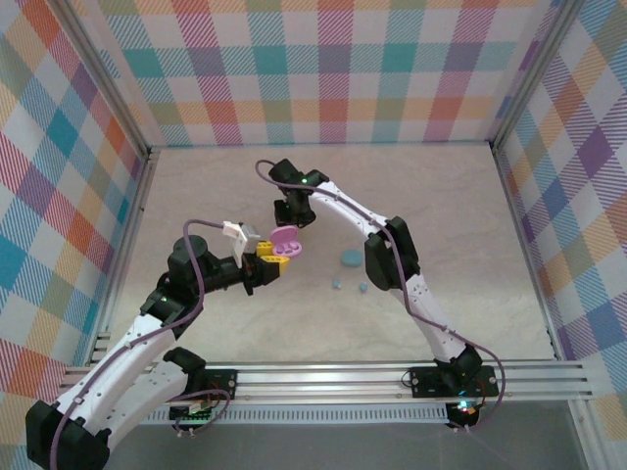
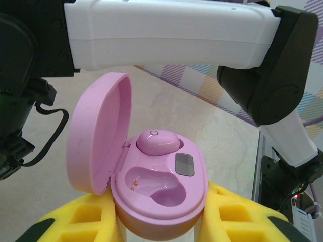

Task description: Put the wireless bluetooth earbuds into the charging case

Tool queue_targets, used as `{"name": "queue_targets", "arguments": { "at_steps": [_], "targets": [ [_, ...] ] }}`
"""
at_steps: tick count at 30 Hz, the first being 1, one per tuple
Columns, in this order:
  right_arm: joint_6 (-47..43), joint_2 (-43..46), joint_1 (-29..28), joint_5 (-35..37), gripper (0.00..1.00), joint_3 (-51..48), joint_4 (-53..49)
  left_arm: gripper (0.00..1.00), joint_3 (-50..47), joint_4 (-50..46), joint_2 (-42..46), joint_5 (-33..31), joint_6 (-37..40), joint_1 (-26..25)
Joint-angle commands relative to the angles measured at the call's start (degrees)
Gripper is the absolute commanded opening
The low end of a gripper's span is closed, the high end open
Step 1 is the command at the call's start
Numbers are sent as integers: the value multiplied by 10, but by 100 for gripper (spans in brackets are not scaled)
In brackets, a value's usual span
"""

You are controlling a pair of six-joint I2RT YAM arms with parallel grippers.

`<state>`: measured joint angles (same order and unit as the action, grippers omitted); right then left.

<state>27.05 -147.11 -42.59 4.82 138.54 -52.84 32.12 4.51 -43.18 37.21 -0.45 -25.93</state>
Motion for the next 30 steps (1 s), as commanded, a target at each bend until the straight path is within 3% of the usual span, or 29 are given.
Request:
{"name": "queue_targets", "arguments": {
  "at_steps": [1,16,30],
  "targets": [
    [21,-13,5,27,36,16,-9,0,-5,3,13,8,3,9],
    [21,-55,1,22,36,37,16,0,-7,-8,20,13,10,9],
    [5,-22,-13,-1,38,2,-8,0,-3,-17,22,13,19,8]
  ]
}}
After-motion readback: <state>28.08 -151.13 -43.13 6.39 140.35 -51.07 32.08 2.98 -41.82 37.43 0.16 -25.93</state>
